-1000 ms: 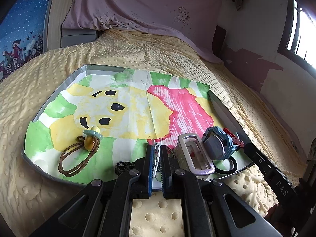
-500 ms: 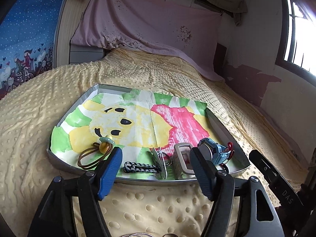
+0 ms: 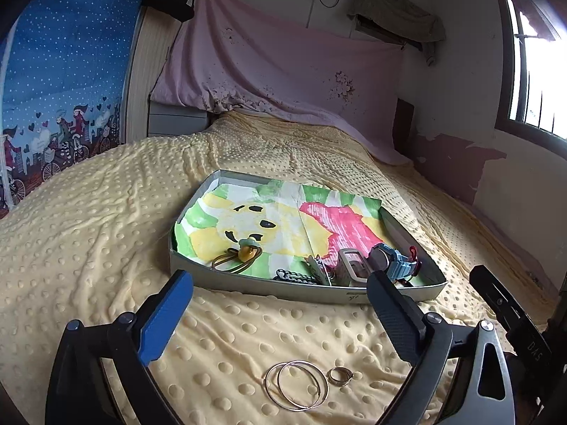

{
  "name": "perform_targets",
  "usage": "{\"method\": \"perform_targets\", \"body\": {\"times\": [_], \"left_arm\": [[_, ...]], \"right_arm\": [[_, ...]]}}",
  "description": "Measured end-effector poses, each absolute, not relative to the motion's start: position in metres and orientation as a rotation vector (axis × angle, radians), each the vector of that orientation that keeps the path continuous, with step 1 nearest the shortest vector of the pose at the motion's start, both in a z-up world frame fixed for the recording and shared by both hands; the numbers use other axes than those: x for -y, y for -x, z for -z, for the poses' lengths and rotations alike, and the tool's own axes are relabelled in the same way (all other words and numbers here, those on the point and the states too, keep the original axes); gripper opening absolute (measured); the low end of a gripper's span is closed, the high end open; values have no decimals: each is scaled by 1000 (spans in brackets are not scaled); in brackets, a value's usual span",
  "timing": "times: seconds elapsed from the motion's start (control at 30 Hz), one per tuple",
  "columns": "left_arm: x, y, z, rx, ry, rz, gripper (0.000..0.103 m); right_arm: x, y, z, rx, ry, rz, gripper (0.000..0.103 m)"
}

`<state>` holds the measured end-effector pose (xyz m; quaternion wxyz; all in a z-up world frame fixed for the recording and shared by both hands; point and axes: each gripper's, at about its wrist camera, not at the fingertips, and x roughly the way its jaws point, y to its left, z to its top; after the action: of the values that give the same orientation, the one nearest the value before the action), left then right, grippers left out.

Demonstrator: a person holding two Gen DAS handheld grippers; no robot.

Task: Organize jewelry
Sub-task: 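Withdraw both tools from the tray back over the bed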

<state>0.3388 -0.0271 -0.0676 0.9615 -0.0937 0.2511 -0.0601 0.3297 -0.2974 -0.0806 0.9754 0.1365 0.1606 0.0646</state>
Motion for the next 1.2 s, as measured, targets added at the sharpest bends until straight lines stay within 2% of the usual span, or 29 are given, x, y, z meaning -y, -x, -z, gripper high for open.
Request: {"method": "perform_targets", "body": {"times": [0.47, 1.2], "left_arm": [[-2, -276, 65, -462, 186, 46, 101], [-5, -277, 92, -594, 119, 124, 101]], "right_arm": [[276, -278, 65, -312, -213, -156, 90], [256, -292, 88, -487, -158, -308, 90]]}}
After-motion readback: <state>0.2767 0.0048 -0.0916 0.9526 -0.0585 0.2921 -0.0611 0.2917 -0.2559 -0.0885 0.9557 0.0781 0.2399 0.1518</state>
